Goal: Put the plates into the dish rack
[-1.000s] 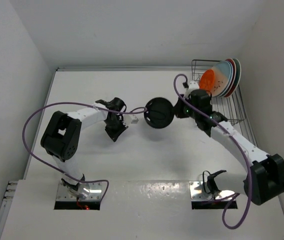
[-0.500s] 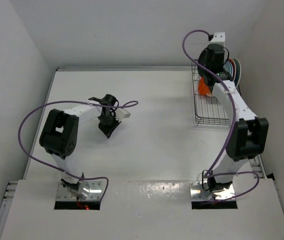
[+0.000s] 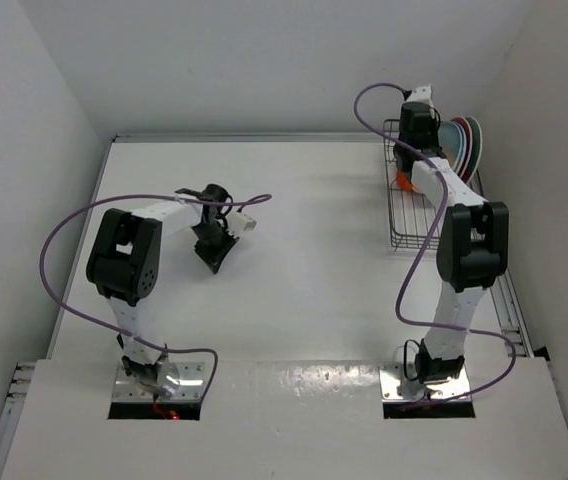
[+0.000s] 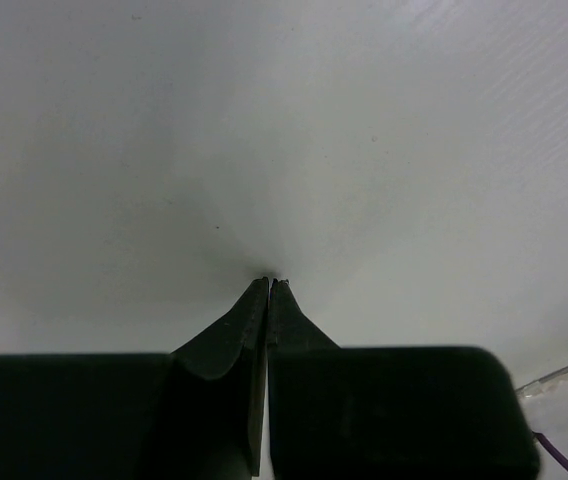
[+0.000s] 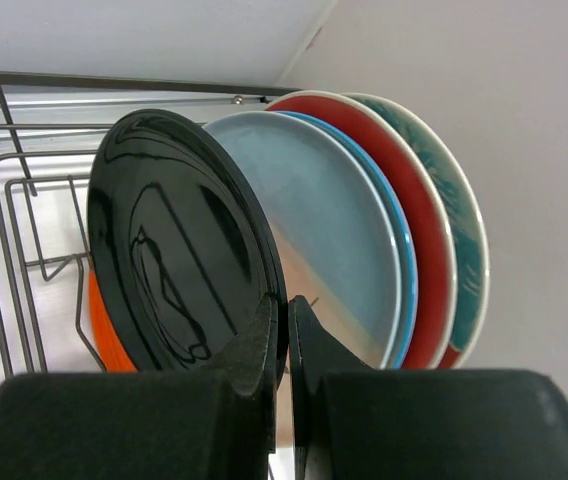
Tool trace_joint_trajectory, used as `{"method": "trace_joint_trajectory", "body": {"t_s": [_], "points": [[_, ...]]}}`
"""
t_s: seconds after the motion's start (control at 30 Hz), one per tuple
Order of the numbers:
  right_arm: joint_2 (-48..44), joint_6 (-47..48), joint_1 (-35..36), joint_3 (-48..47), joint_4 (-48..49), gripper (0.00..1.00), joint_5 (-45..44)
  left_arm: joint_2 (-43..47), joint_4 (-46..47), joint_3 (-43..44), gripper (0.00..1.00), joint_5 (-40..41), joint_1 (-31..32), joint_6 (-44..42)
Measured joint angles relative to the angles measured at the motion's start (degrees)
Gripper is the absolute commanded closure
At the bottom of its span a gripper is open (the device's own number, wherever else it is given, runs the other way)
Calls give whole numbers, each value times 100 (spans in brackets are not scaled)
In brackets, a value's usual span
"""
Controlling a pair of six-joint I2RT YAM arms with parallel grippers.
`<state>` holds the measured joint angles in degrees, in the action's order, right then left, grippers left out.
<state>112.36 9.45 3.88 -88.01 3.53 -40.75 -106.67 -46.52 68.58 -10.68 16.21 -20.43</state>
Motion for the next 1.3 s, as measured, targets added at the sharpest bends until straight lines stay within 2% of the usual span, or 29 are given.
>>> {"method": "trace_joint_trajectory", "body": {"t_s": [0.13, 0.2, 0.33, 0.43, 0.5, 0.53, 0.67, 0.7, 0.8, 0.83, 0.97, 1.03, 1.1, 1.17, 1.3], "points": [[118, -2, 7, 11, 129, 100, 2, -50, -31, 28, 85, -44, -39, -2], [131, -26, 15, 55, 140, 100, 70, -59, -68, 37, 75, -52, -59, -4], [195, -181, 37, 105, 35, 99, 223, -107, -105, 81, 69, -66, -85, 9], [219, -306, 44, 107, -4, 97, 251, -109, -120, 131, 69, -70, -85, 2], [219, -365, 46, 107, -7, 70, 251, -111, -125, 166, 69, -70, -85, 0], [219, -382, 50, 114, -20, 61, 291, -111, -127, 181, 68, -76, -85, 0], [168, -407, 48, 197, -146, 35, 490, -111, -142, 212, 68, -107, -85, -2], [116, -411, 48, 232, -199, 23, 520, -111, -146, 219, 68, -109, -85, -2], [-138, -444, 50, 332, -302, 10, 590, -111, -153, 229, 68, -111, -83, 0], [-267, -468, 48, 376, -330, 1, 625, -111, -157, 232, 68, -111, -83, 0], [-1279, -901, -15, 675, -728, 1, 1058, -111, -166, 249, 67, -107, -76, 0], [-2041, -1287, -243, 885, -1034, 1, 1843, -111, -170, 264, 67, -83, -46, 0], [-2796, -1714, -656, 1187, -1268, 1, 2828, -111, -179, 297, 63, -9, -17, 9], [-3585, -2210, -1128, 1751, -1419, 1, 3569, -111, -190, 356, 58, 70, 17, 22], [-4970, -3169, -1687, 3298, -1961, 1, 4395, -111, -201, 514, 47, 240, 76, 105]]}}
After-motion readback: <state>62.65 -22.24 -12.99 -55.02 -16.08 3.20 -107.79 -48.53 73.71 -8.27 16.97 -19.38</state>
